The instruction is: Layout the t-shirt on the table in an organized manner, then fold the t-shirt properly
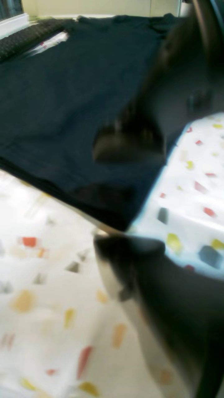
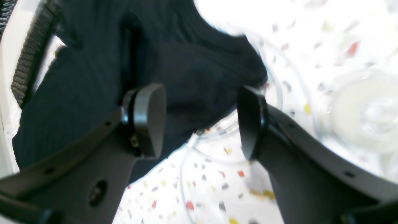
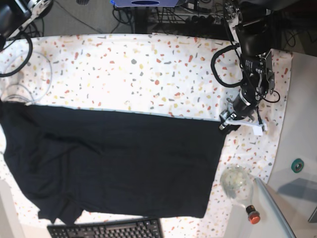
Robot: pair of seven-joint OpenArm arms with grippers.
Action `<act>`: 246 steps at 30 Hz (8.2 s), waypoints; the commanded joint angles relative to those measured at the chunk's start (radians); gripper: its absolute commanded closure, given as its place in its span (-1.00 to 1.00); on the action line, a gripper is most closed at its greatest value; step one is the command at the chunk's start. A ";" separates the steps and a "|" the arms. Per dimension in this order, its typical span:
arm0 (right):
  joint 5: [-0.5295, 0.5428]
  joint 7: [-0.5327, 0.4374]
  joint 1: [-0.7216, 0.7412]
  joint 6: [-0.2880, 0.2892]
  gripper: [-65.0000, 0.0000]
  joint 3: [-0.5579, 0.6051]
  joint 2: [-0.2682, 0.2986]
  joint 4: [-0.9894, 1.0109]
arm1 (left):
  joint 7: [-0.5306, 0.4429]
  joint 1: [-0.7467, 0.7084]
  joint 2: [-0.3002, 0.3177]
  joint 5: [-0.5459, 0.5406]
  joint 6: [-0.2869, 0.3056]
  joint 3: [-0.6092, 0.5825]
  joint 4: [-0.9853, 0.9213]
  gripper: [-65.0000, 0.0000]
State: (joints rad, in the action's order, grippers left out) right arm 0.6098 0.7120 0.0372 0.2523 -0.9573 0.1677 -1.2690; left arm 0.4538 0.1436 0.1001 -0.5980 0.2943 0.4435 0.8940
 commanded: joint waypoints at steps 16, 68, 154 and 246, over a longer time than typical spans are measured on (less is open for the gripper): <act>0.023 -0.150 0.102 0.002 -0.01 -0.012 0.086 0.349 | 0.012 0.004 0.010 0.006 -0.002 -0.001 0.015 1.00; -0.167 -0.068 -0.185 -0.270 0.00 0.335 0.080 -0.071 | 0.013 0.011 0.040 0.003 -0.002 -0.001 0.018 1.00; -0.336 -0.119 0.086 -0.403 1.00 0.395 0.069 0.535 | 0.013 0.006 0.059 0.010 -0.002 -0.001 0.017 1.00; 0.083 0.067 0.030 -0.115 -0.22 -0.196 -0.029 0.130 | 0.056 -0.066 0.091 0.011 -0.002 -0.001 0.089 1.00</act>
State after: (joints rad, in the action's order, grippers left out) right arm 0.6731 0.7849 0.0483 0.1310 -1.1572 0.1211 -1.1263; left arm 0.5179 0.0666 0.1745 -0.5838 0.2913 0.4416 0.9710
